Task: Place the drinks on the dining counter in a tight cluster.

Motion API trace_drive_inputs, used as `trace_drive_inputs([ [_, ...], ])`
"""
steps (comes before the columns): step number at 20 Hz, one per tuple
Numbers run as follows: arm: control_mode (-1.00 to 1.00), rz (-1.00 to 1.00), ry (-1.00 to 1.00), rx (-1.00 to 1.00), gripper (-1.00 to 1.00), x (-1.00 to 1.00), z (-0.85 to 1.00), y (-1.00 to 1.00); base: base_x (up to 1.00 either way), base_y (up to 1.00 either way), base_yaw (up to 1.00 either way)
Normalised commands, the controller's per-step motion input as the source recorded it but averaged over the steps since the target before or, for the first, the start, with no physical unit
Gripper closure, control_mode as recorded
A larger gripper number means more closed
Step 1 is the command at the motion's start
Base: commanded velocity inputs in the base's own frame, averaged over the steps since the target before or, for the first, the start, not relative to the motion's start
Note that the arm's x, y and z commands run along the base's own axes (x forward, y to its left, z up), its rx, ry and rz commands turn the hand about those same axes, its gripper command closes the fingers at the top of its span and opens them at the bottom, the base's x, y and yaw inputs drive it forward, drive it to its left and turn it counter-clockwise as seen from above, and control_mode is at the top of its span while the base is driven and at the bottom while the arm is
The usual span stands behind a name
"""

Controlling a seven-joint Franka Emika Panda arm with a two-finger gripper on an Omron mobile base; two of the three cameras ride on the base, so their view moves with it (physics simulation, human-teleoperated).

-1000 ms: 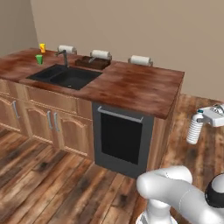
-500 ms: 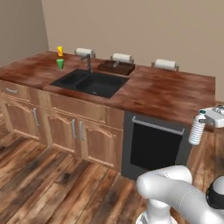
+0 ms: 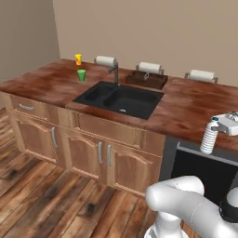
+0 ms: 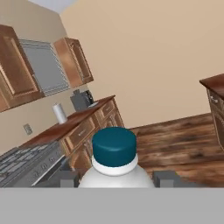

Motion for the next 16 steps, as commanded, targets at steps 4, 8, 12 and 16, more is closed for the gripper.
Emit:
trace_drive_inputs([
  [4, 1.00, 0.00, 0.00, 0.00, 1.00, 0.00, 0.00, 0.00, 0.88, 0.39, 0.00],
  [8, 1.00, 0.00, 0.00, 0.00, 1.00, 0.00, 0.00, 0.00, 0.73, 0.58, 0.00],
  [12, 1.00, 0.00, 0.00, 0.00, 1.00, 0.00, 0.00, 0.00, 0.68, 0.68, -0.02],
  [16, 1.00, 0.00, 0.00, 0.00, 1.00, 0.00, 0.00, 0.00, 0.70, 0.64, -0.05],
])
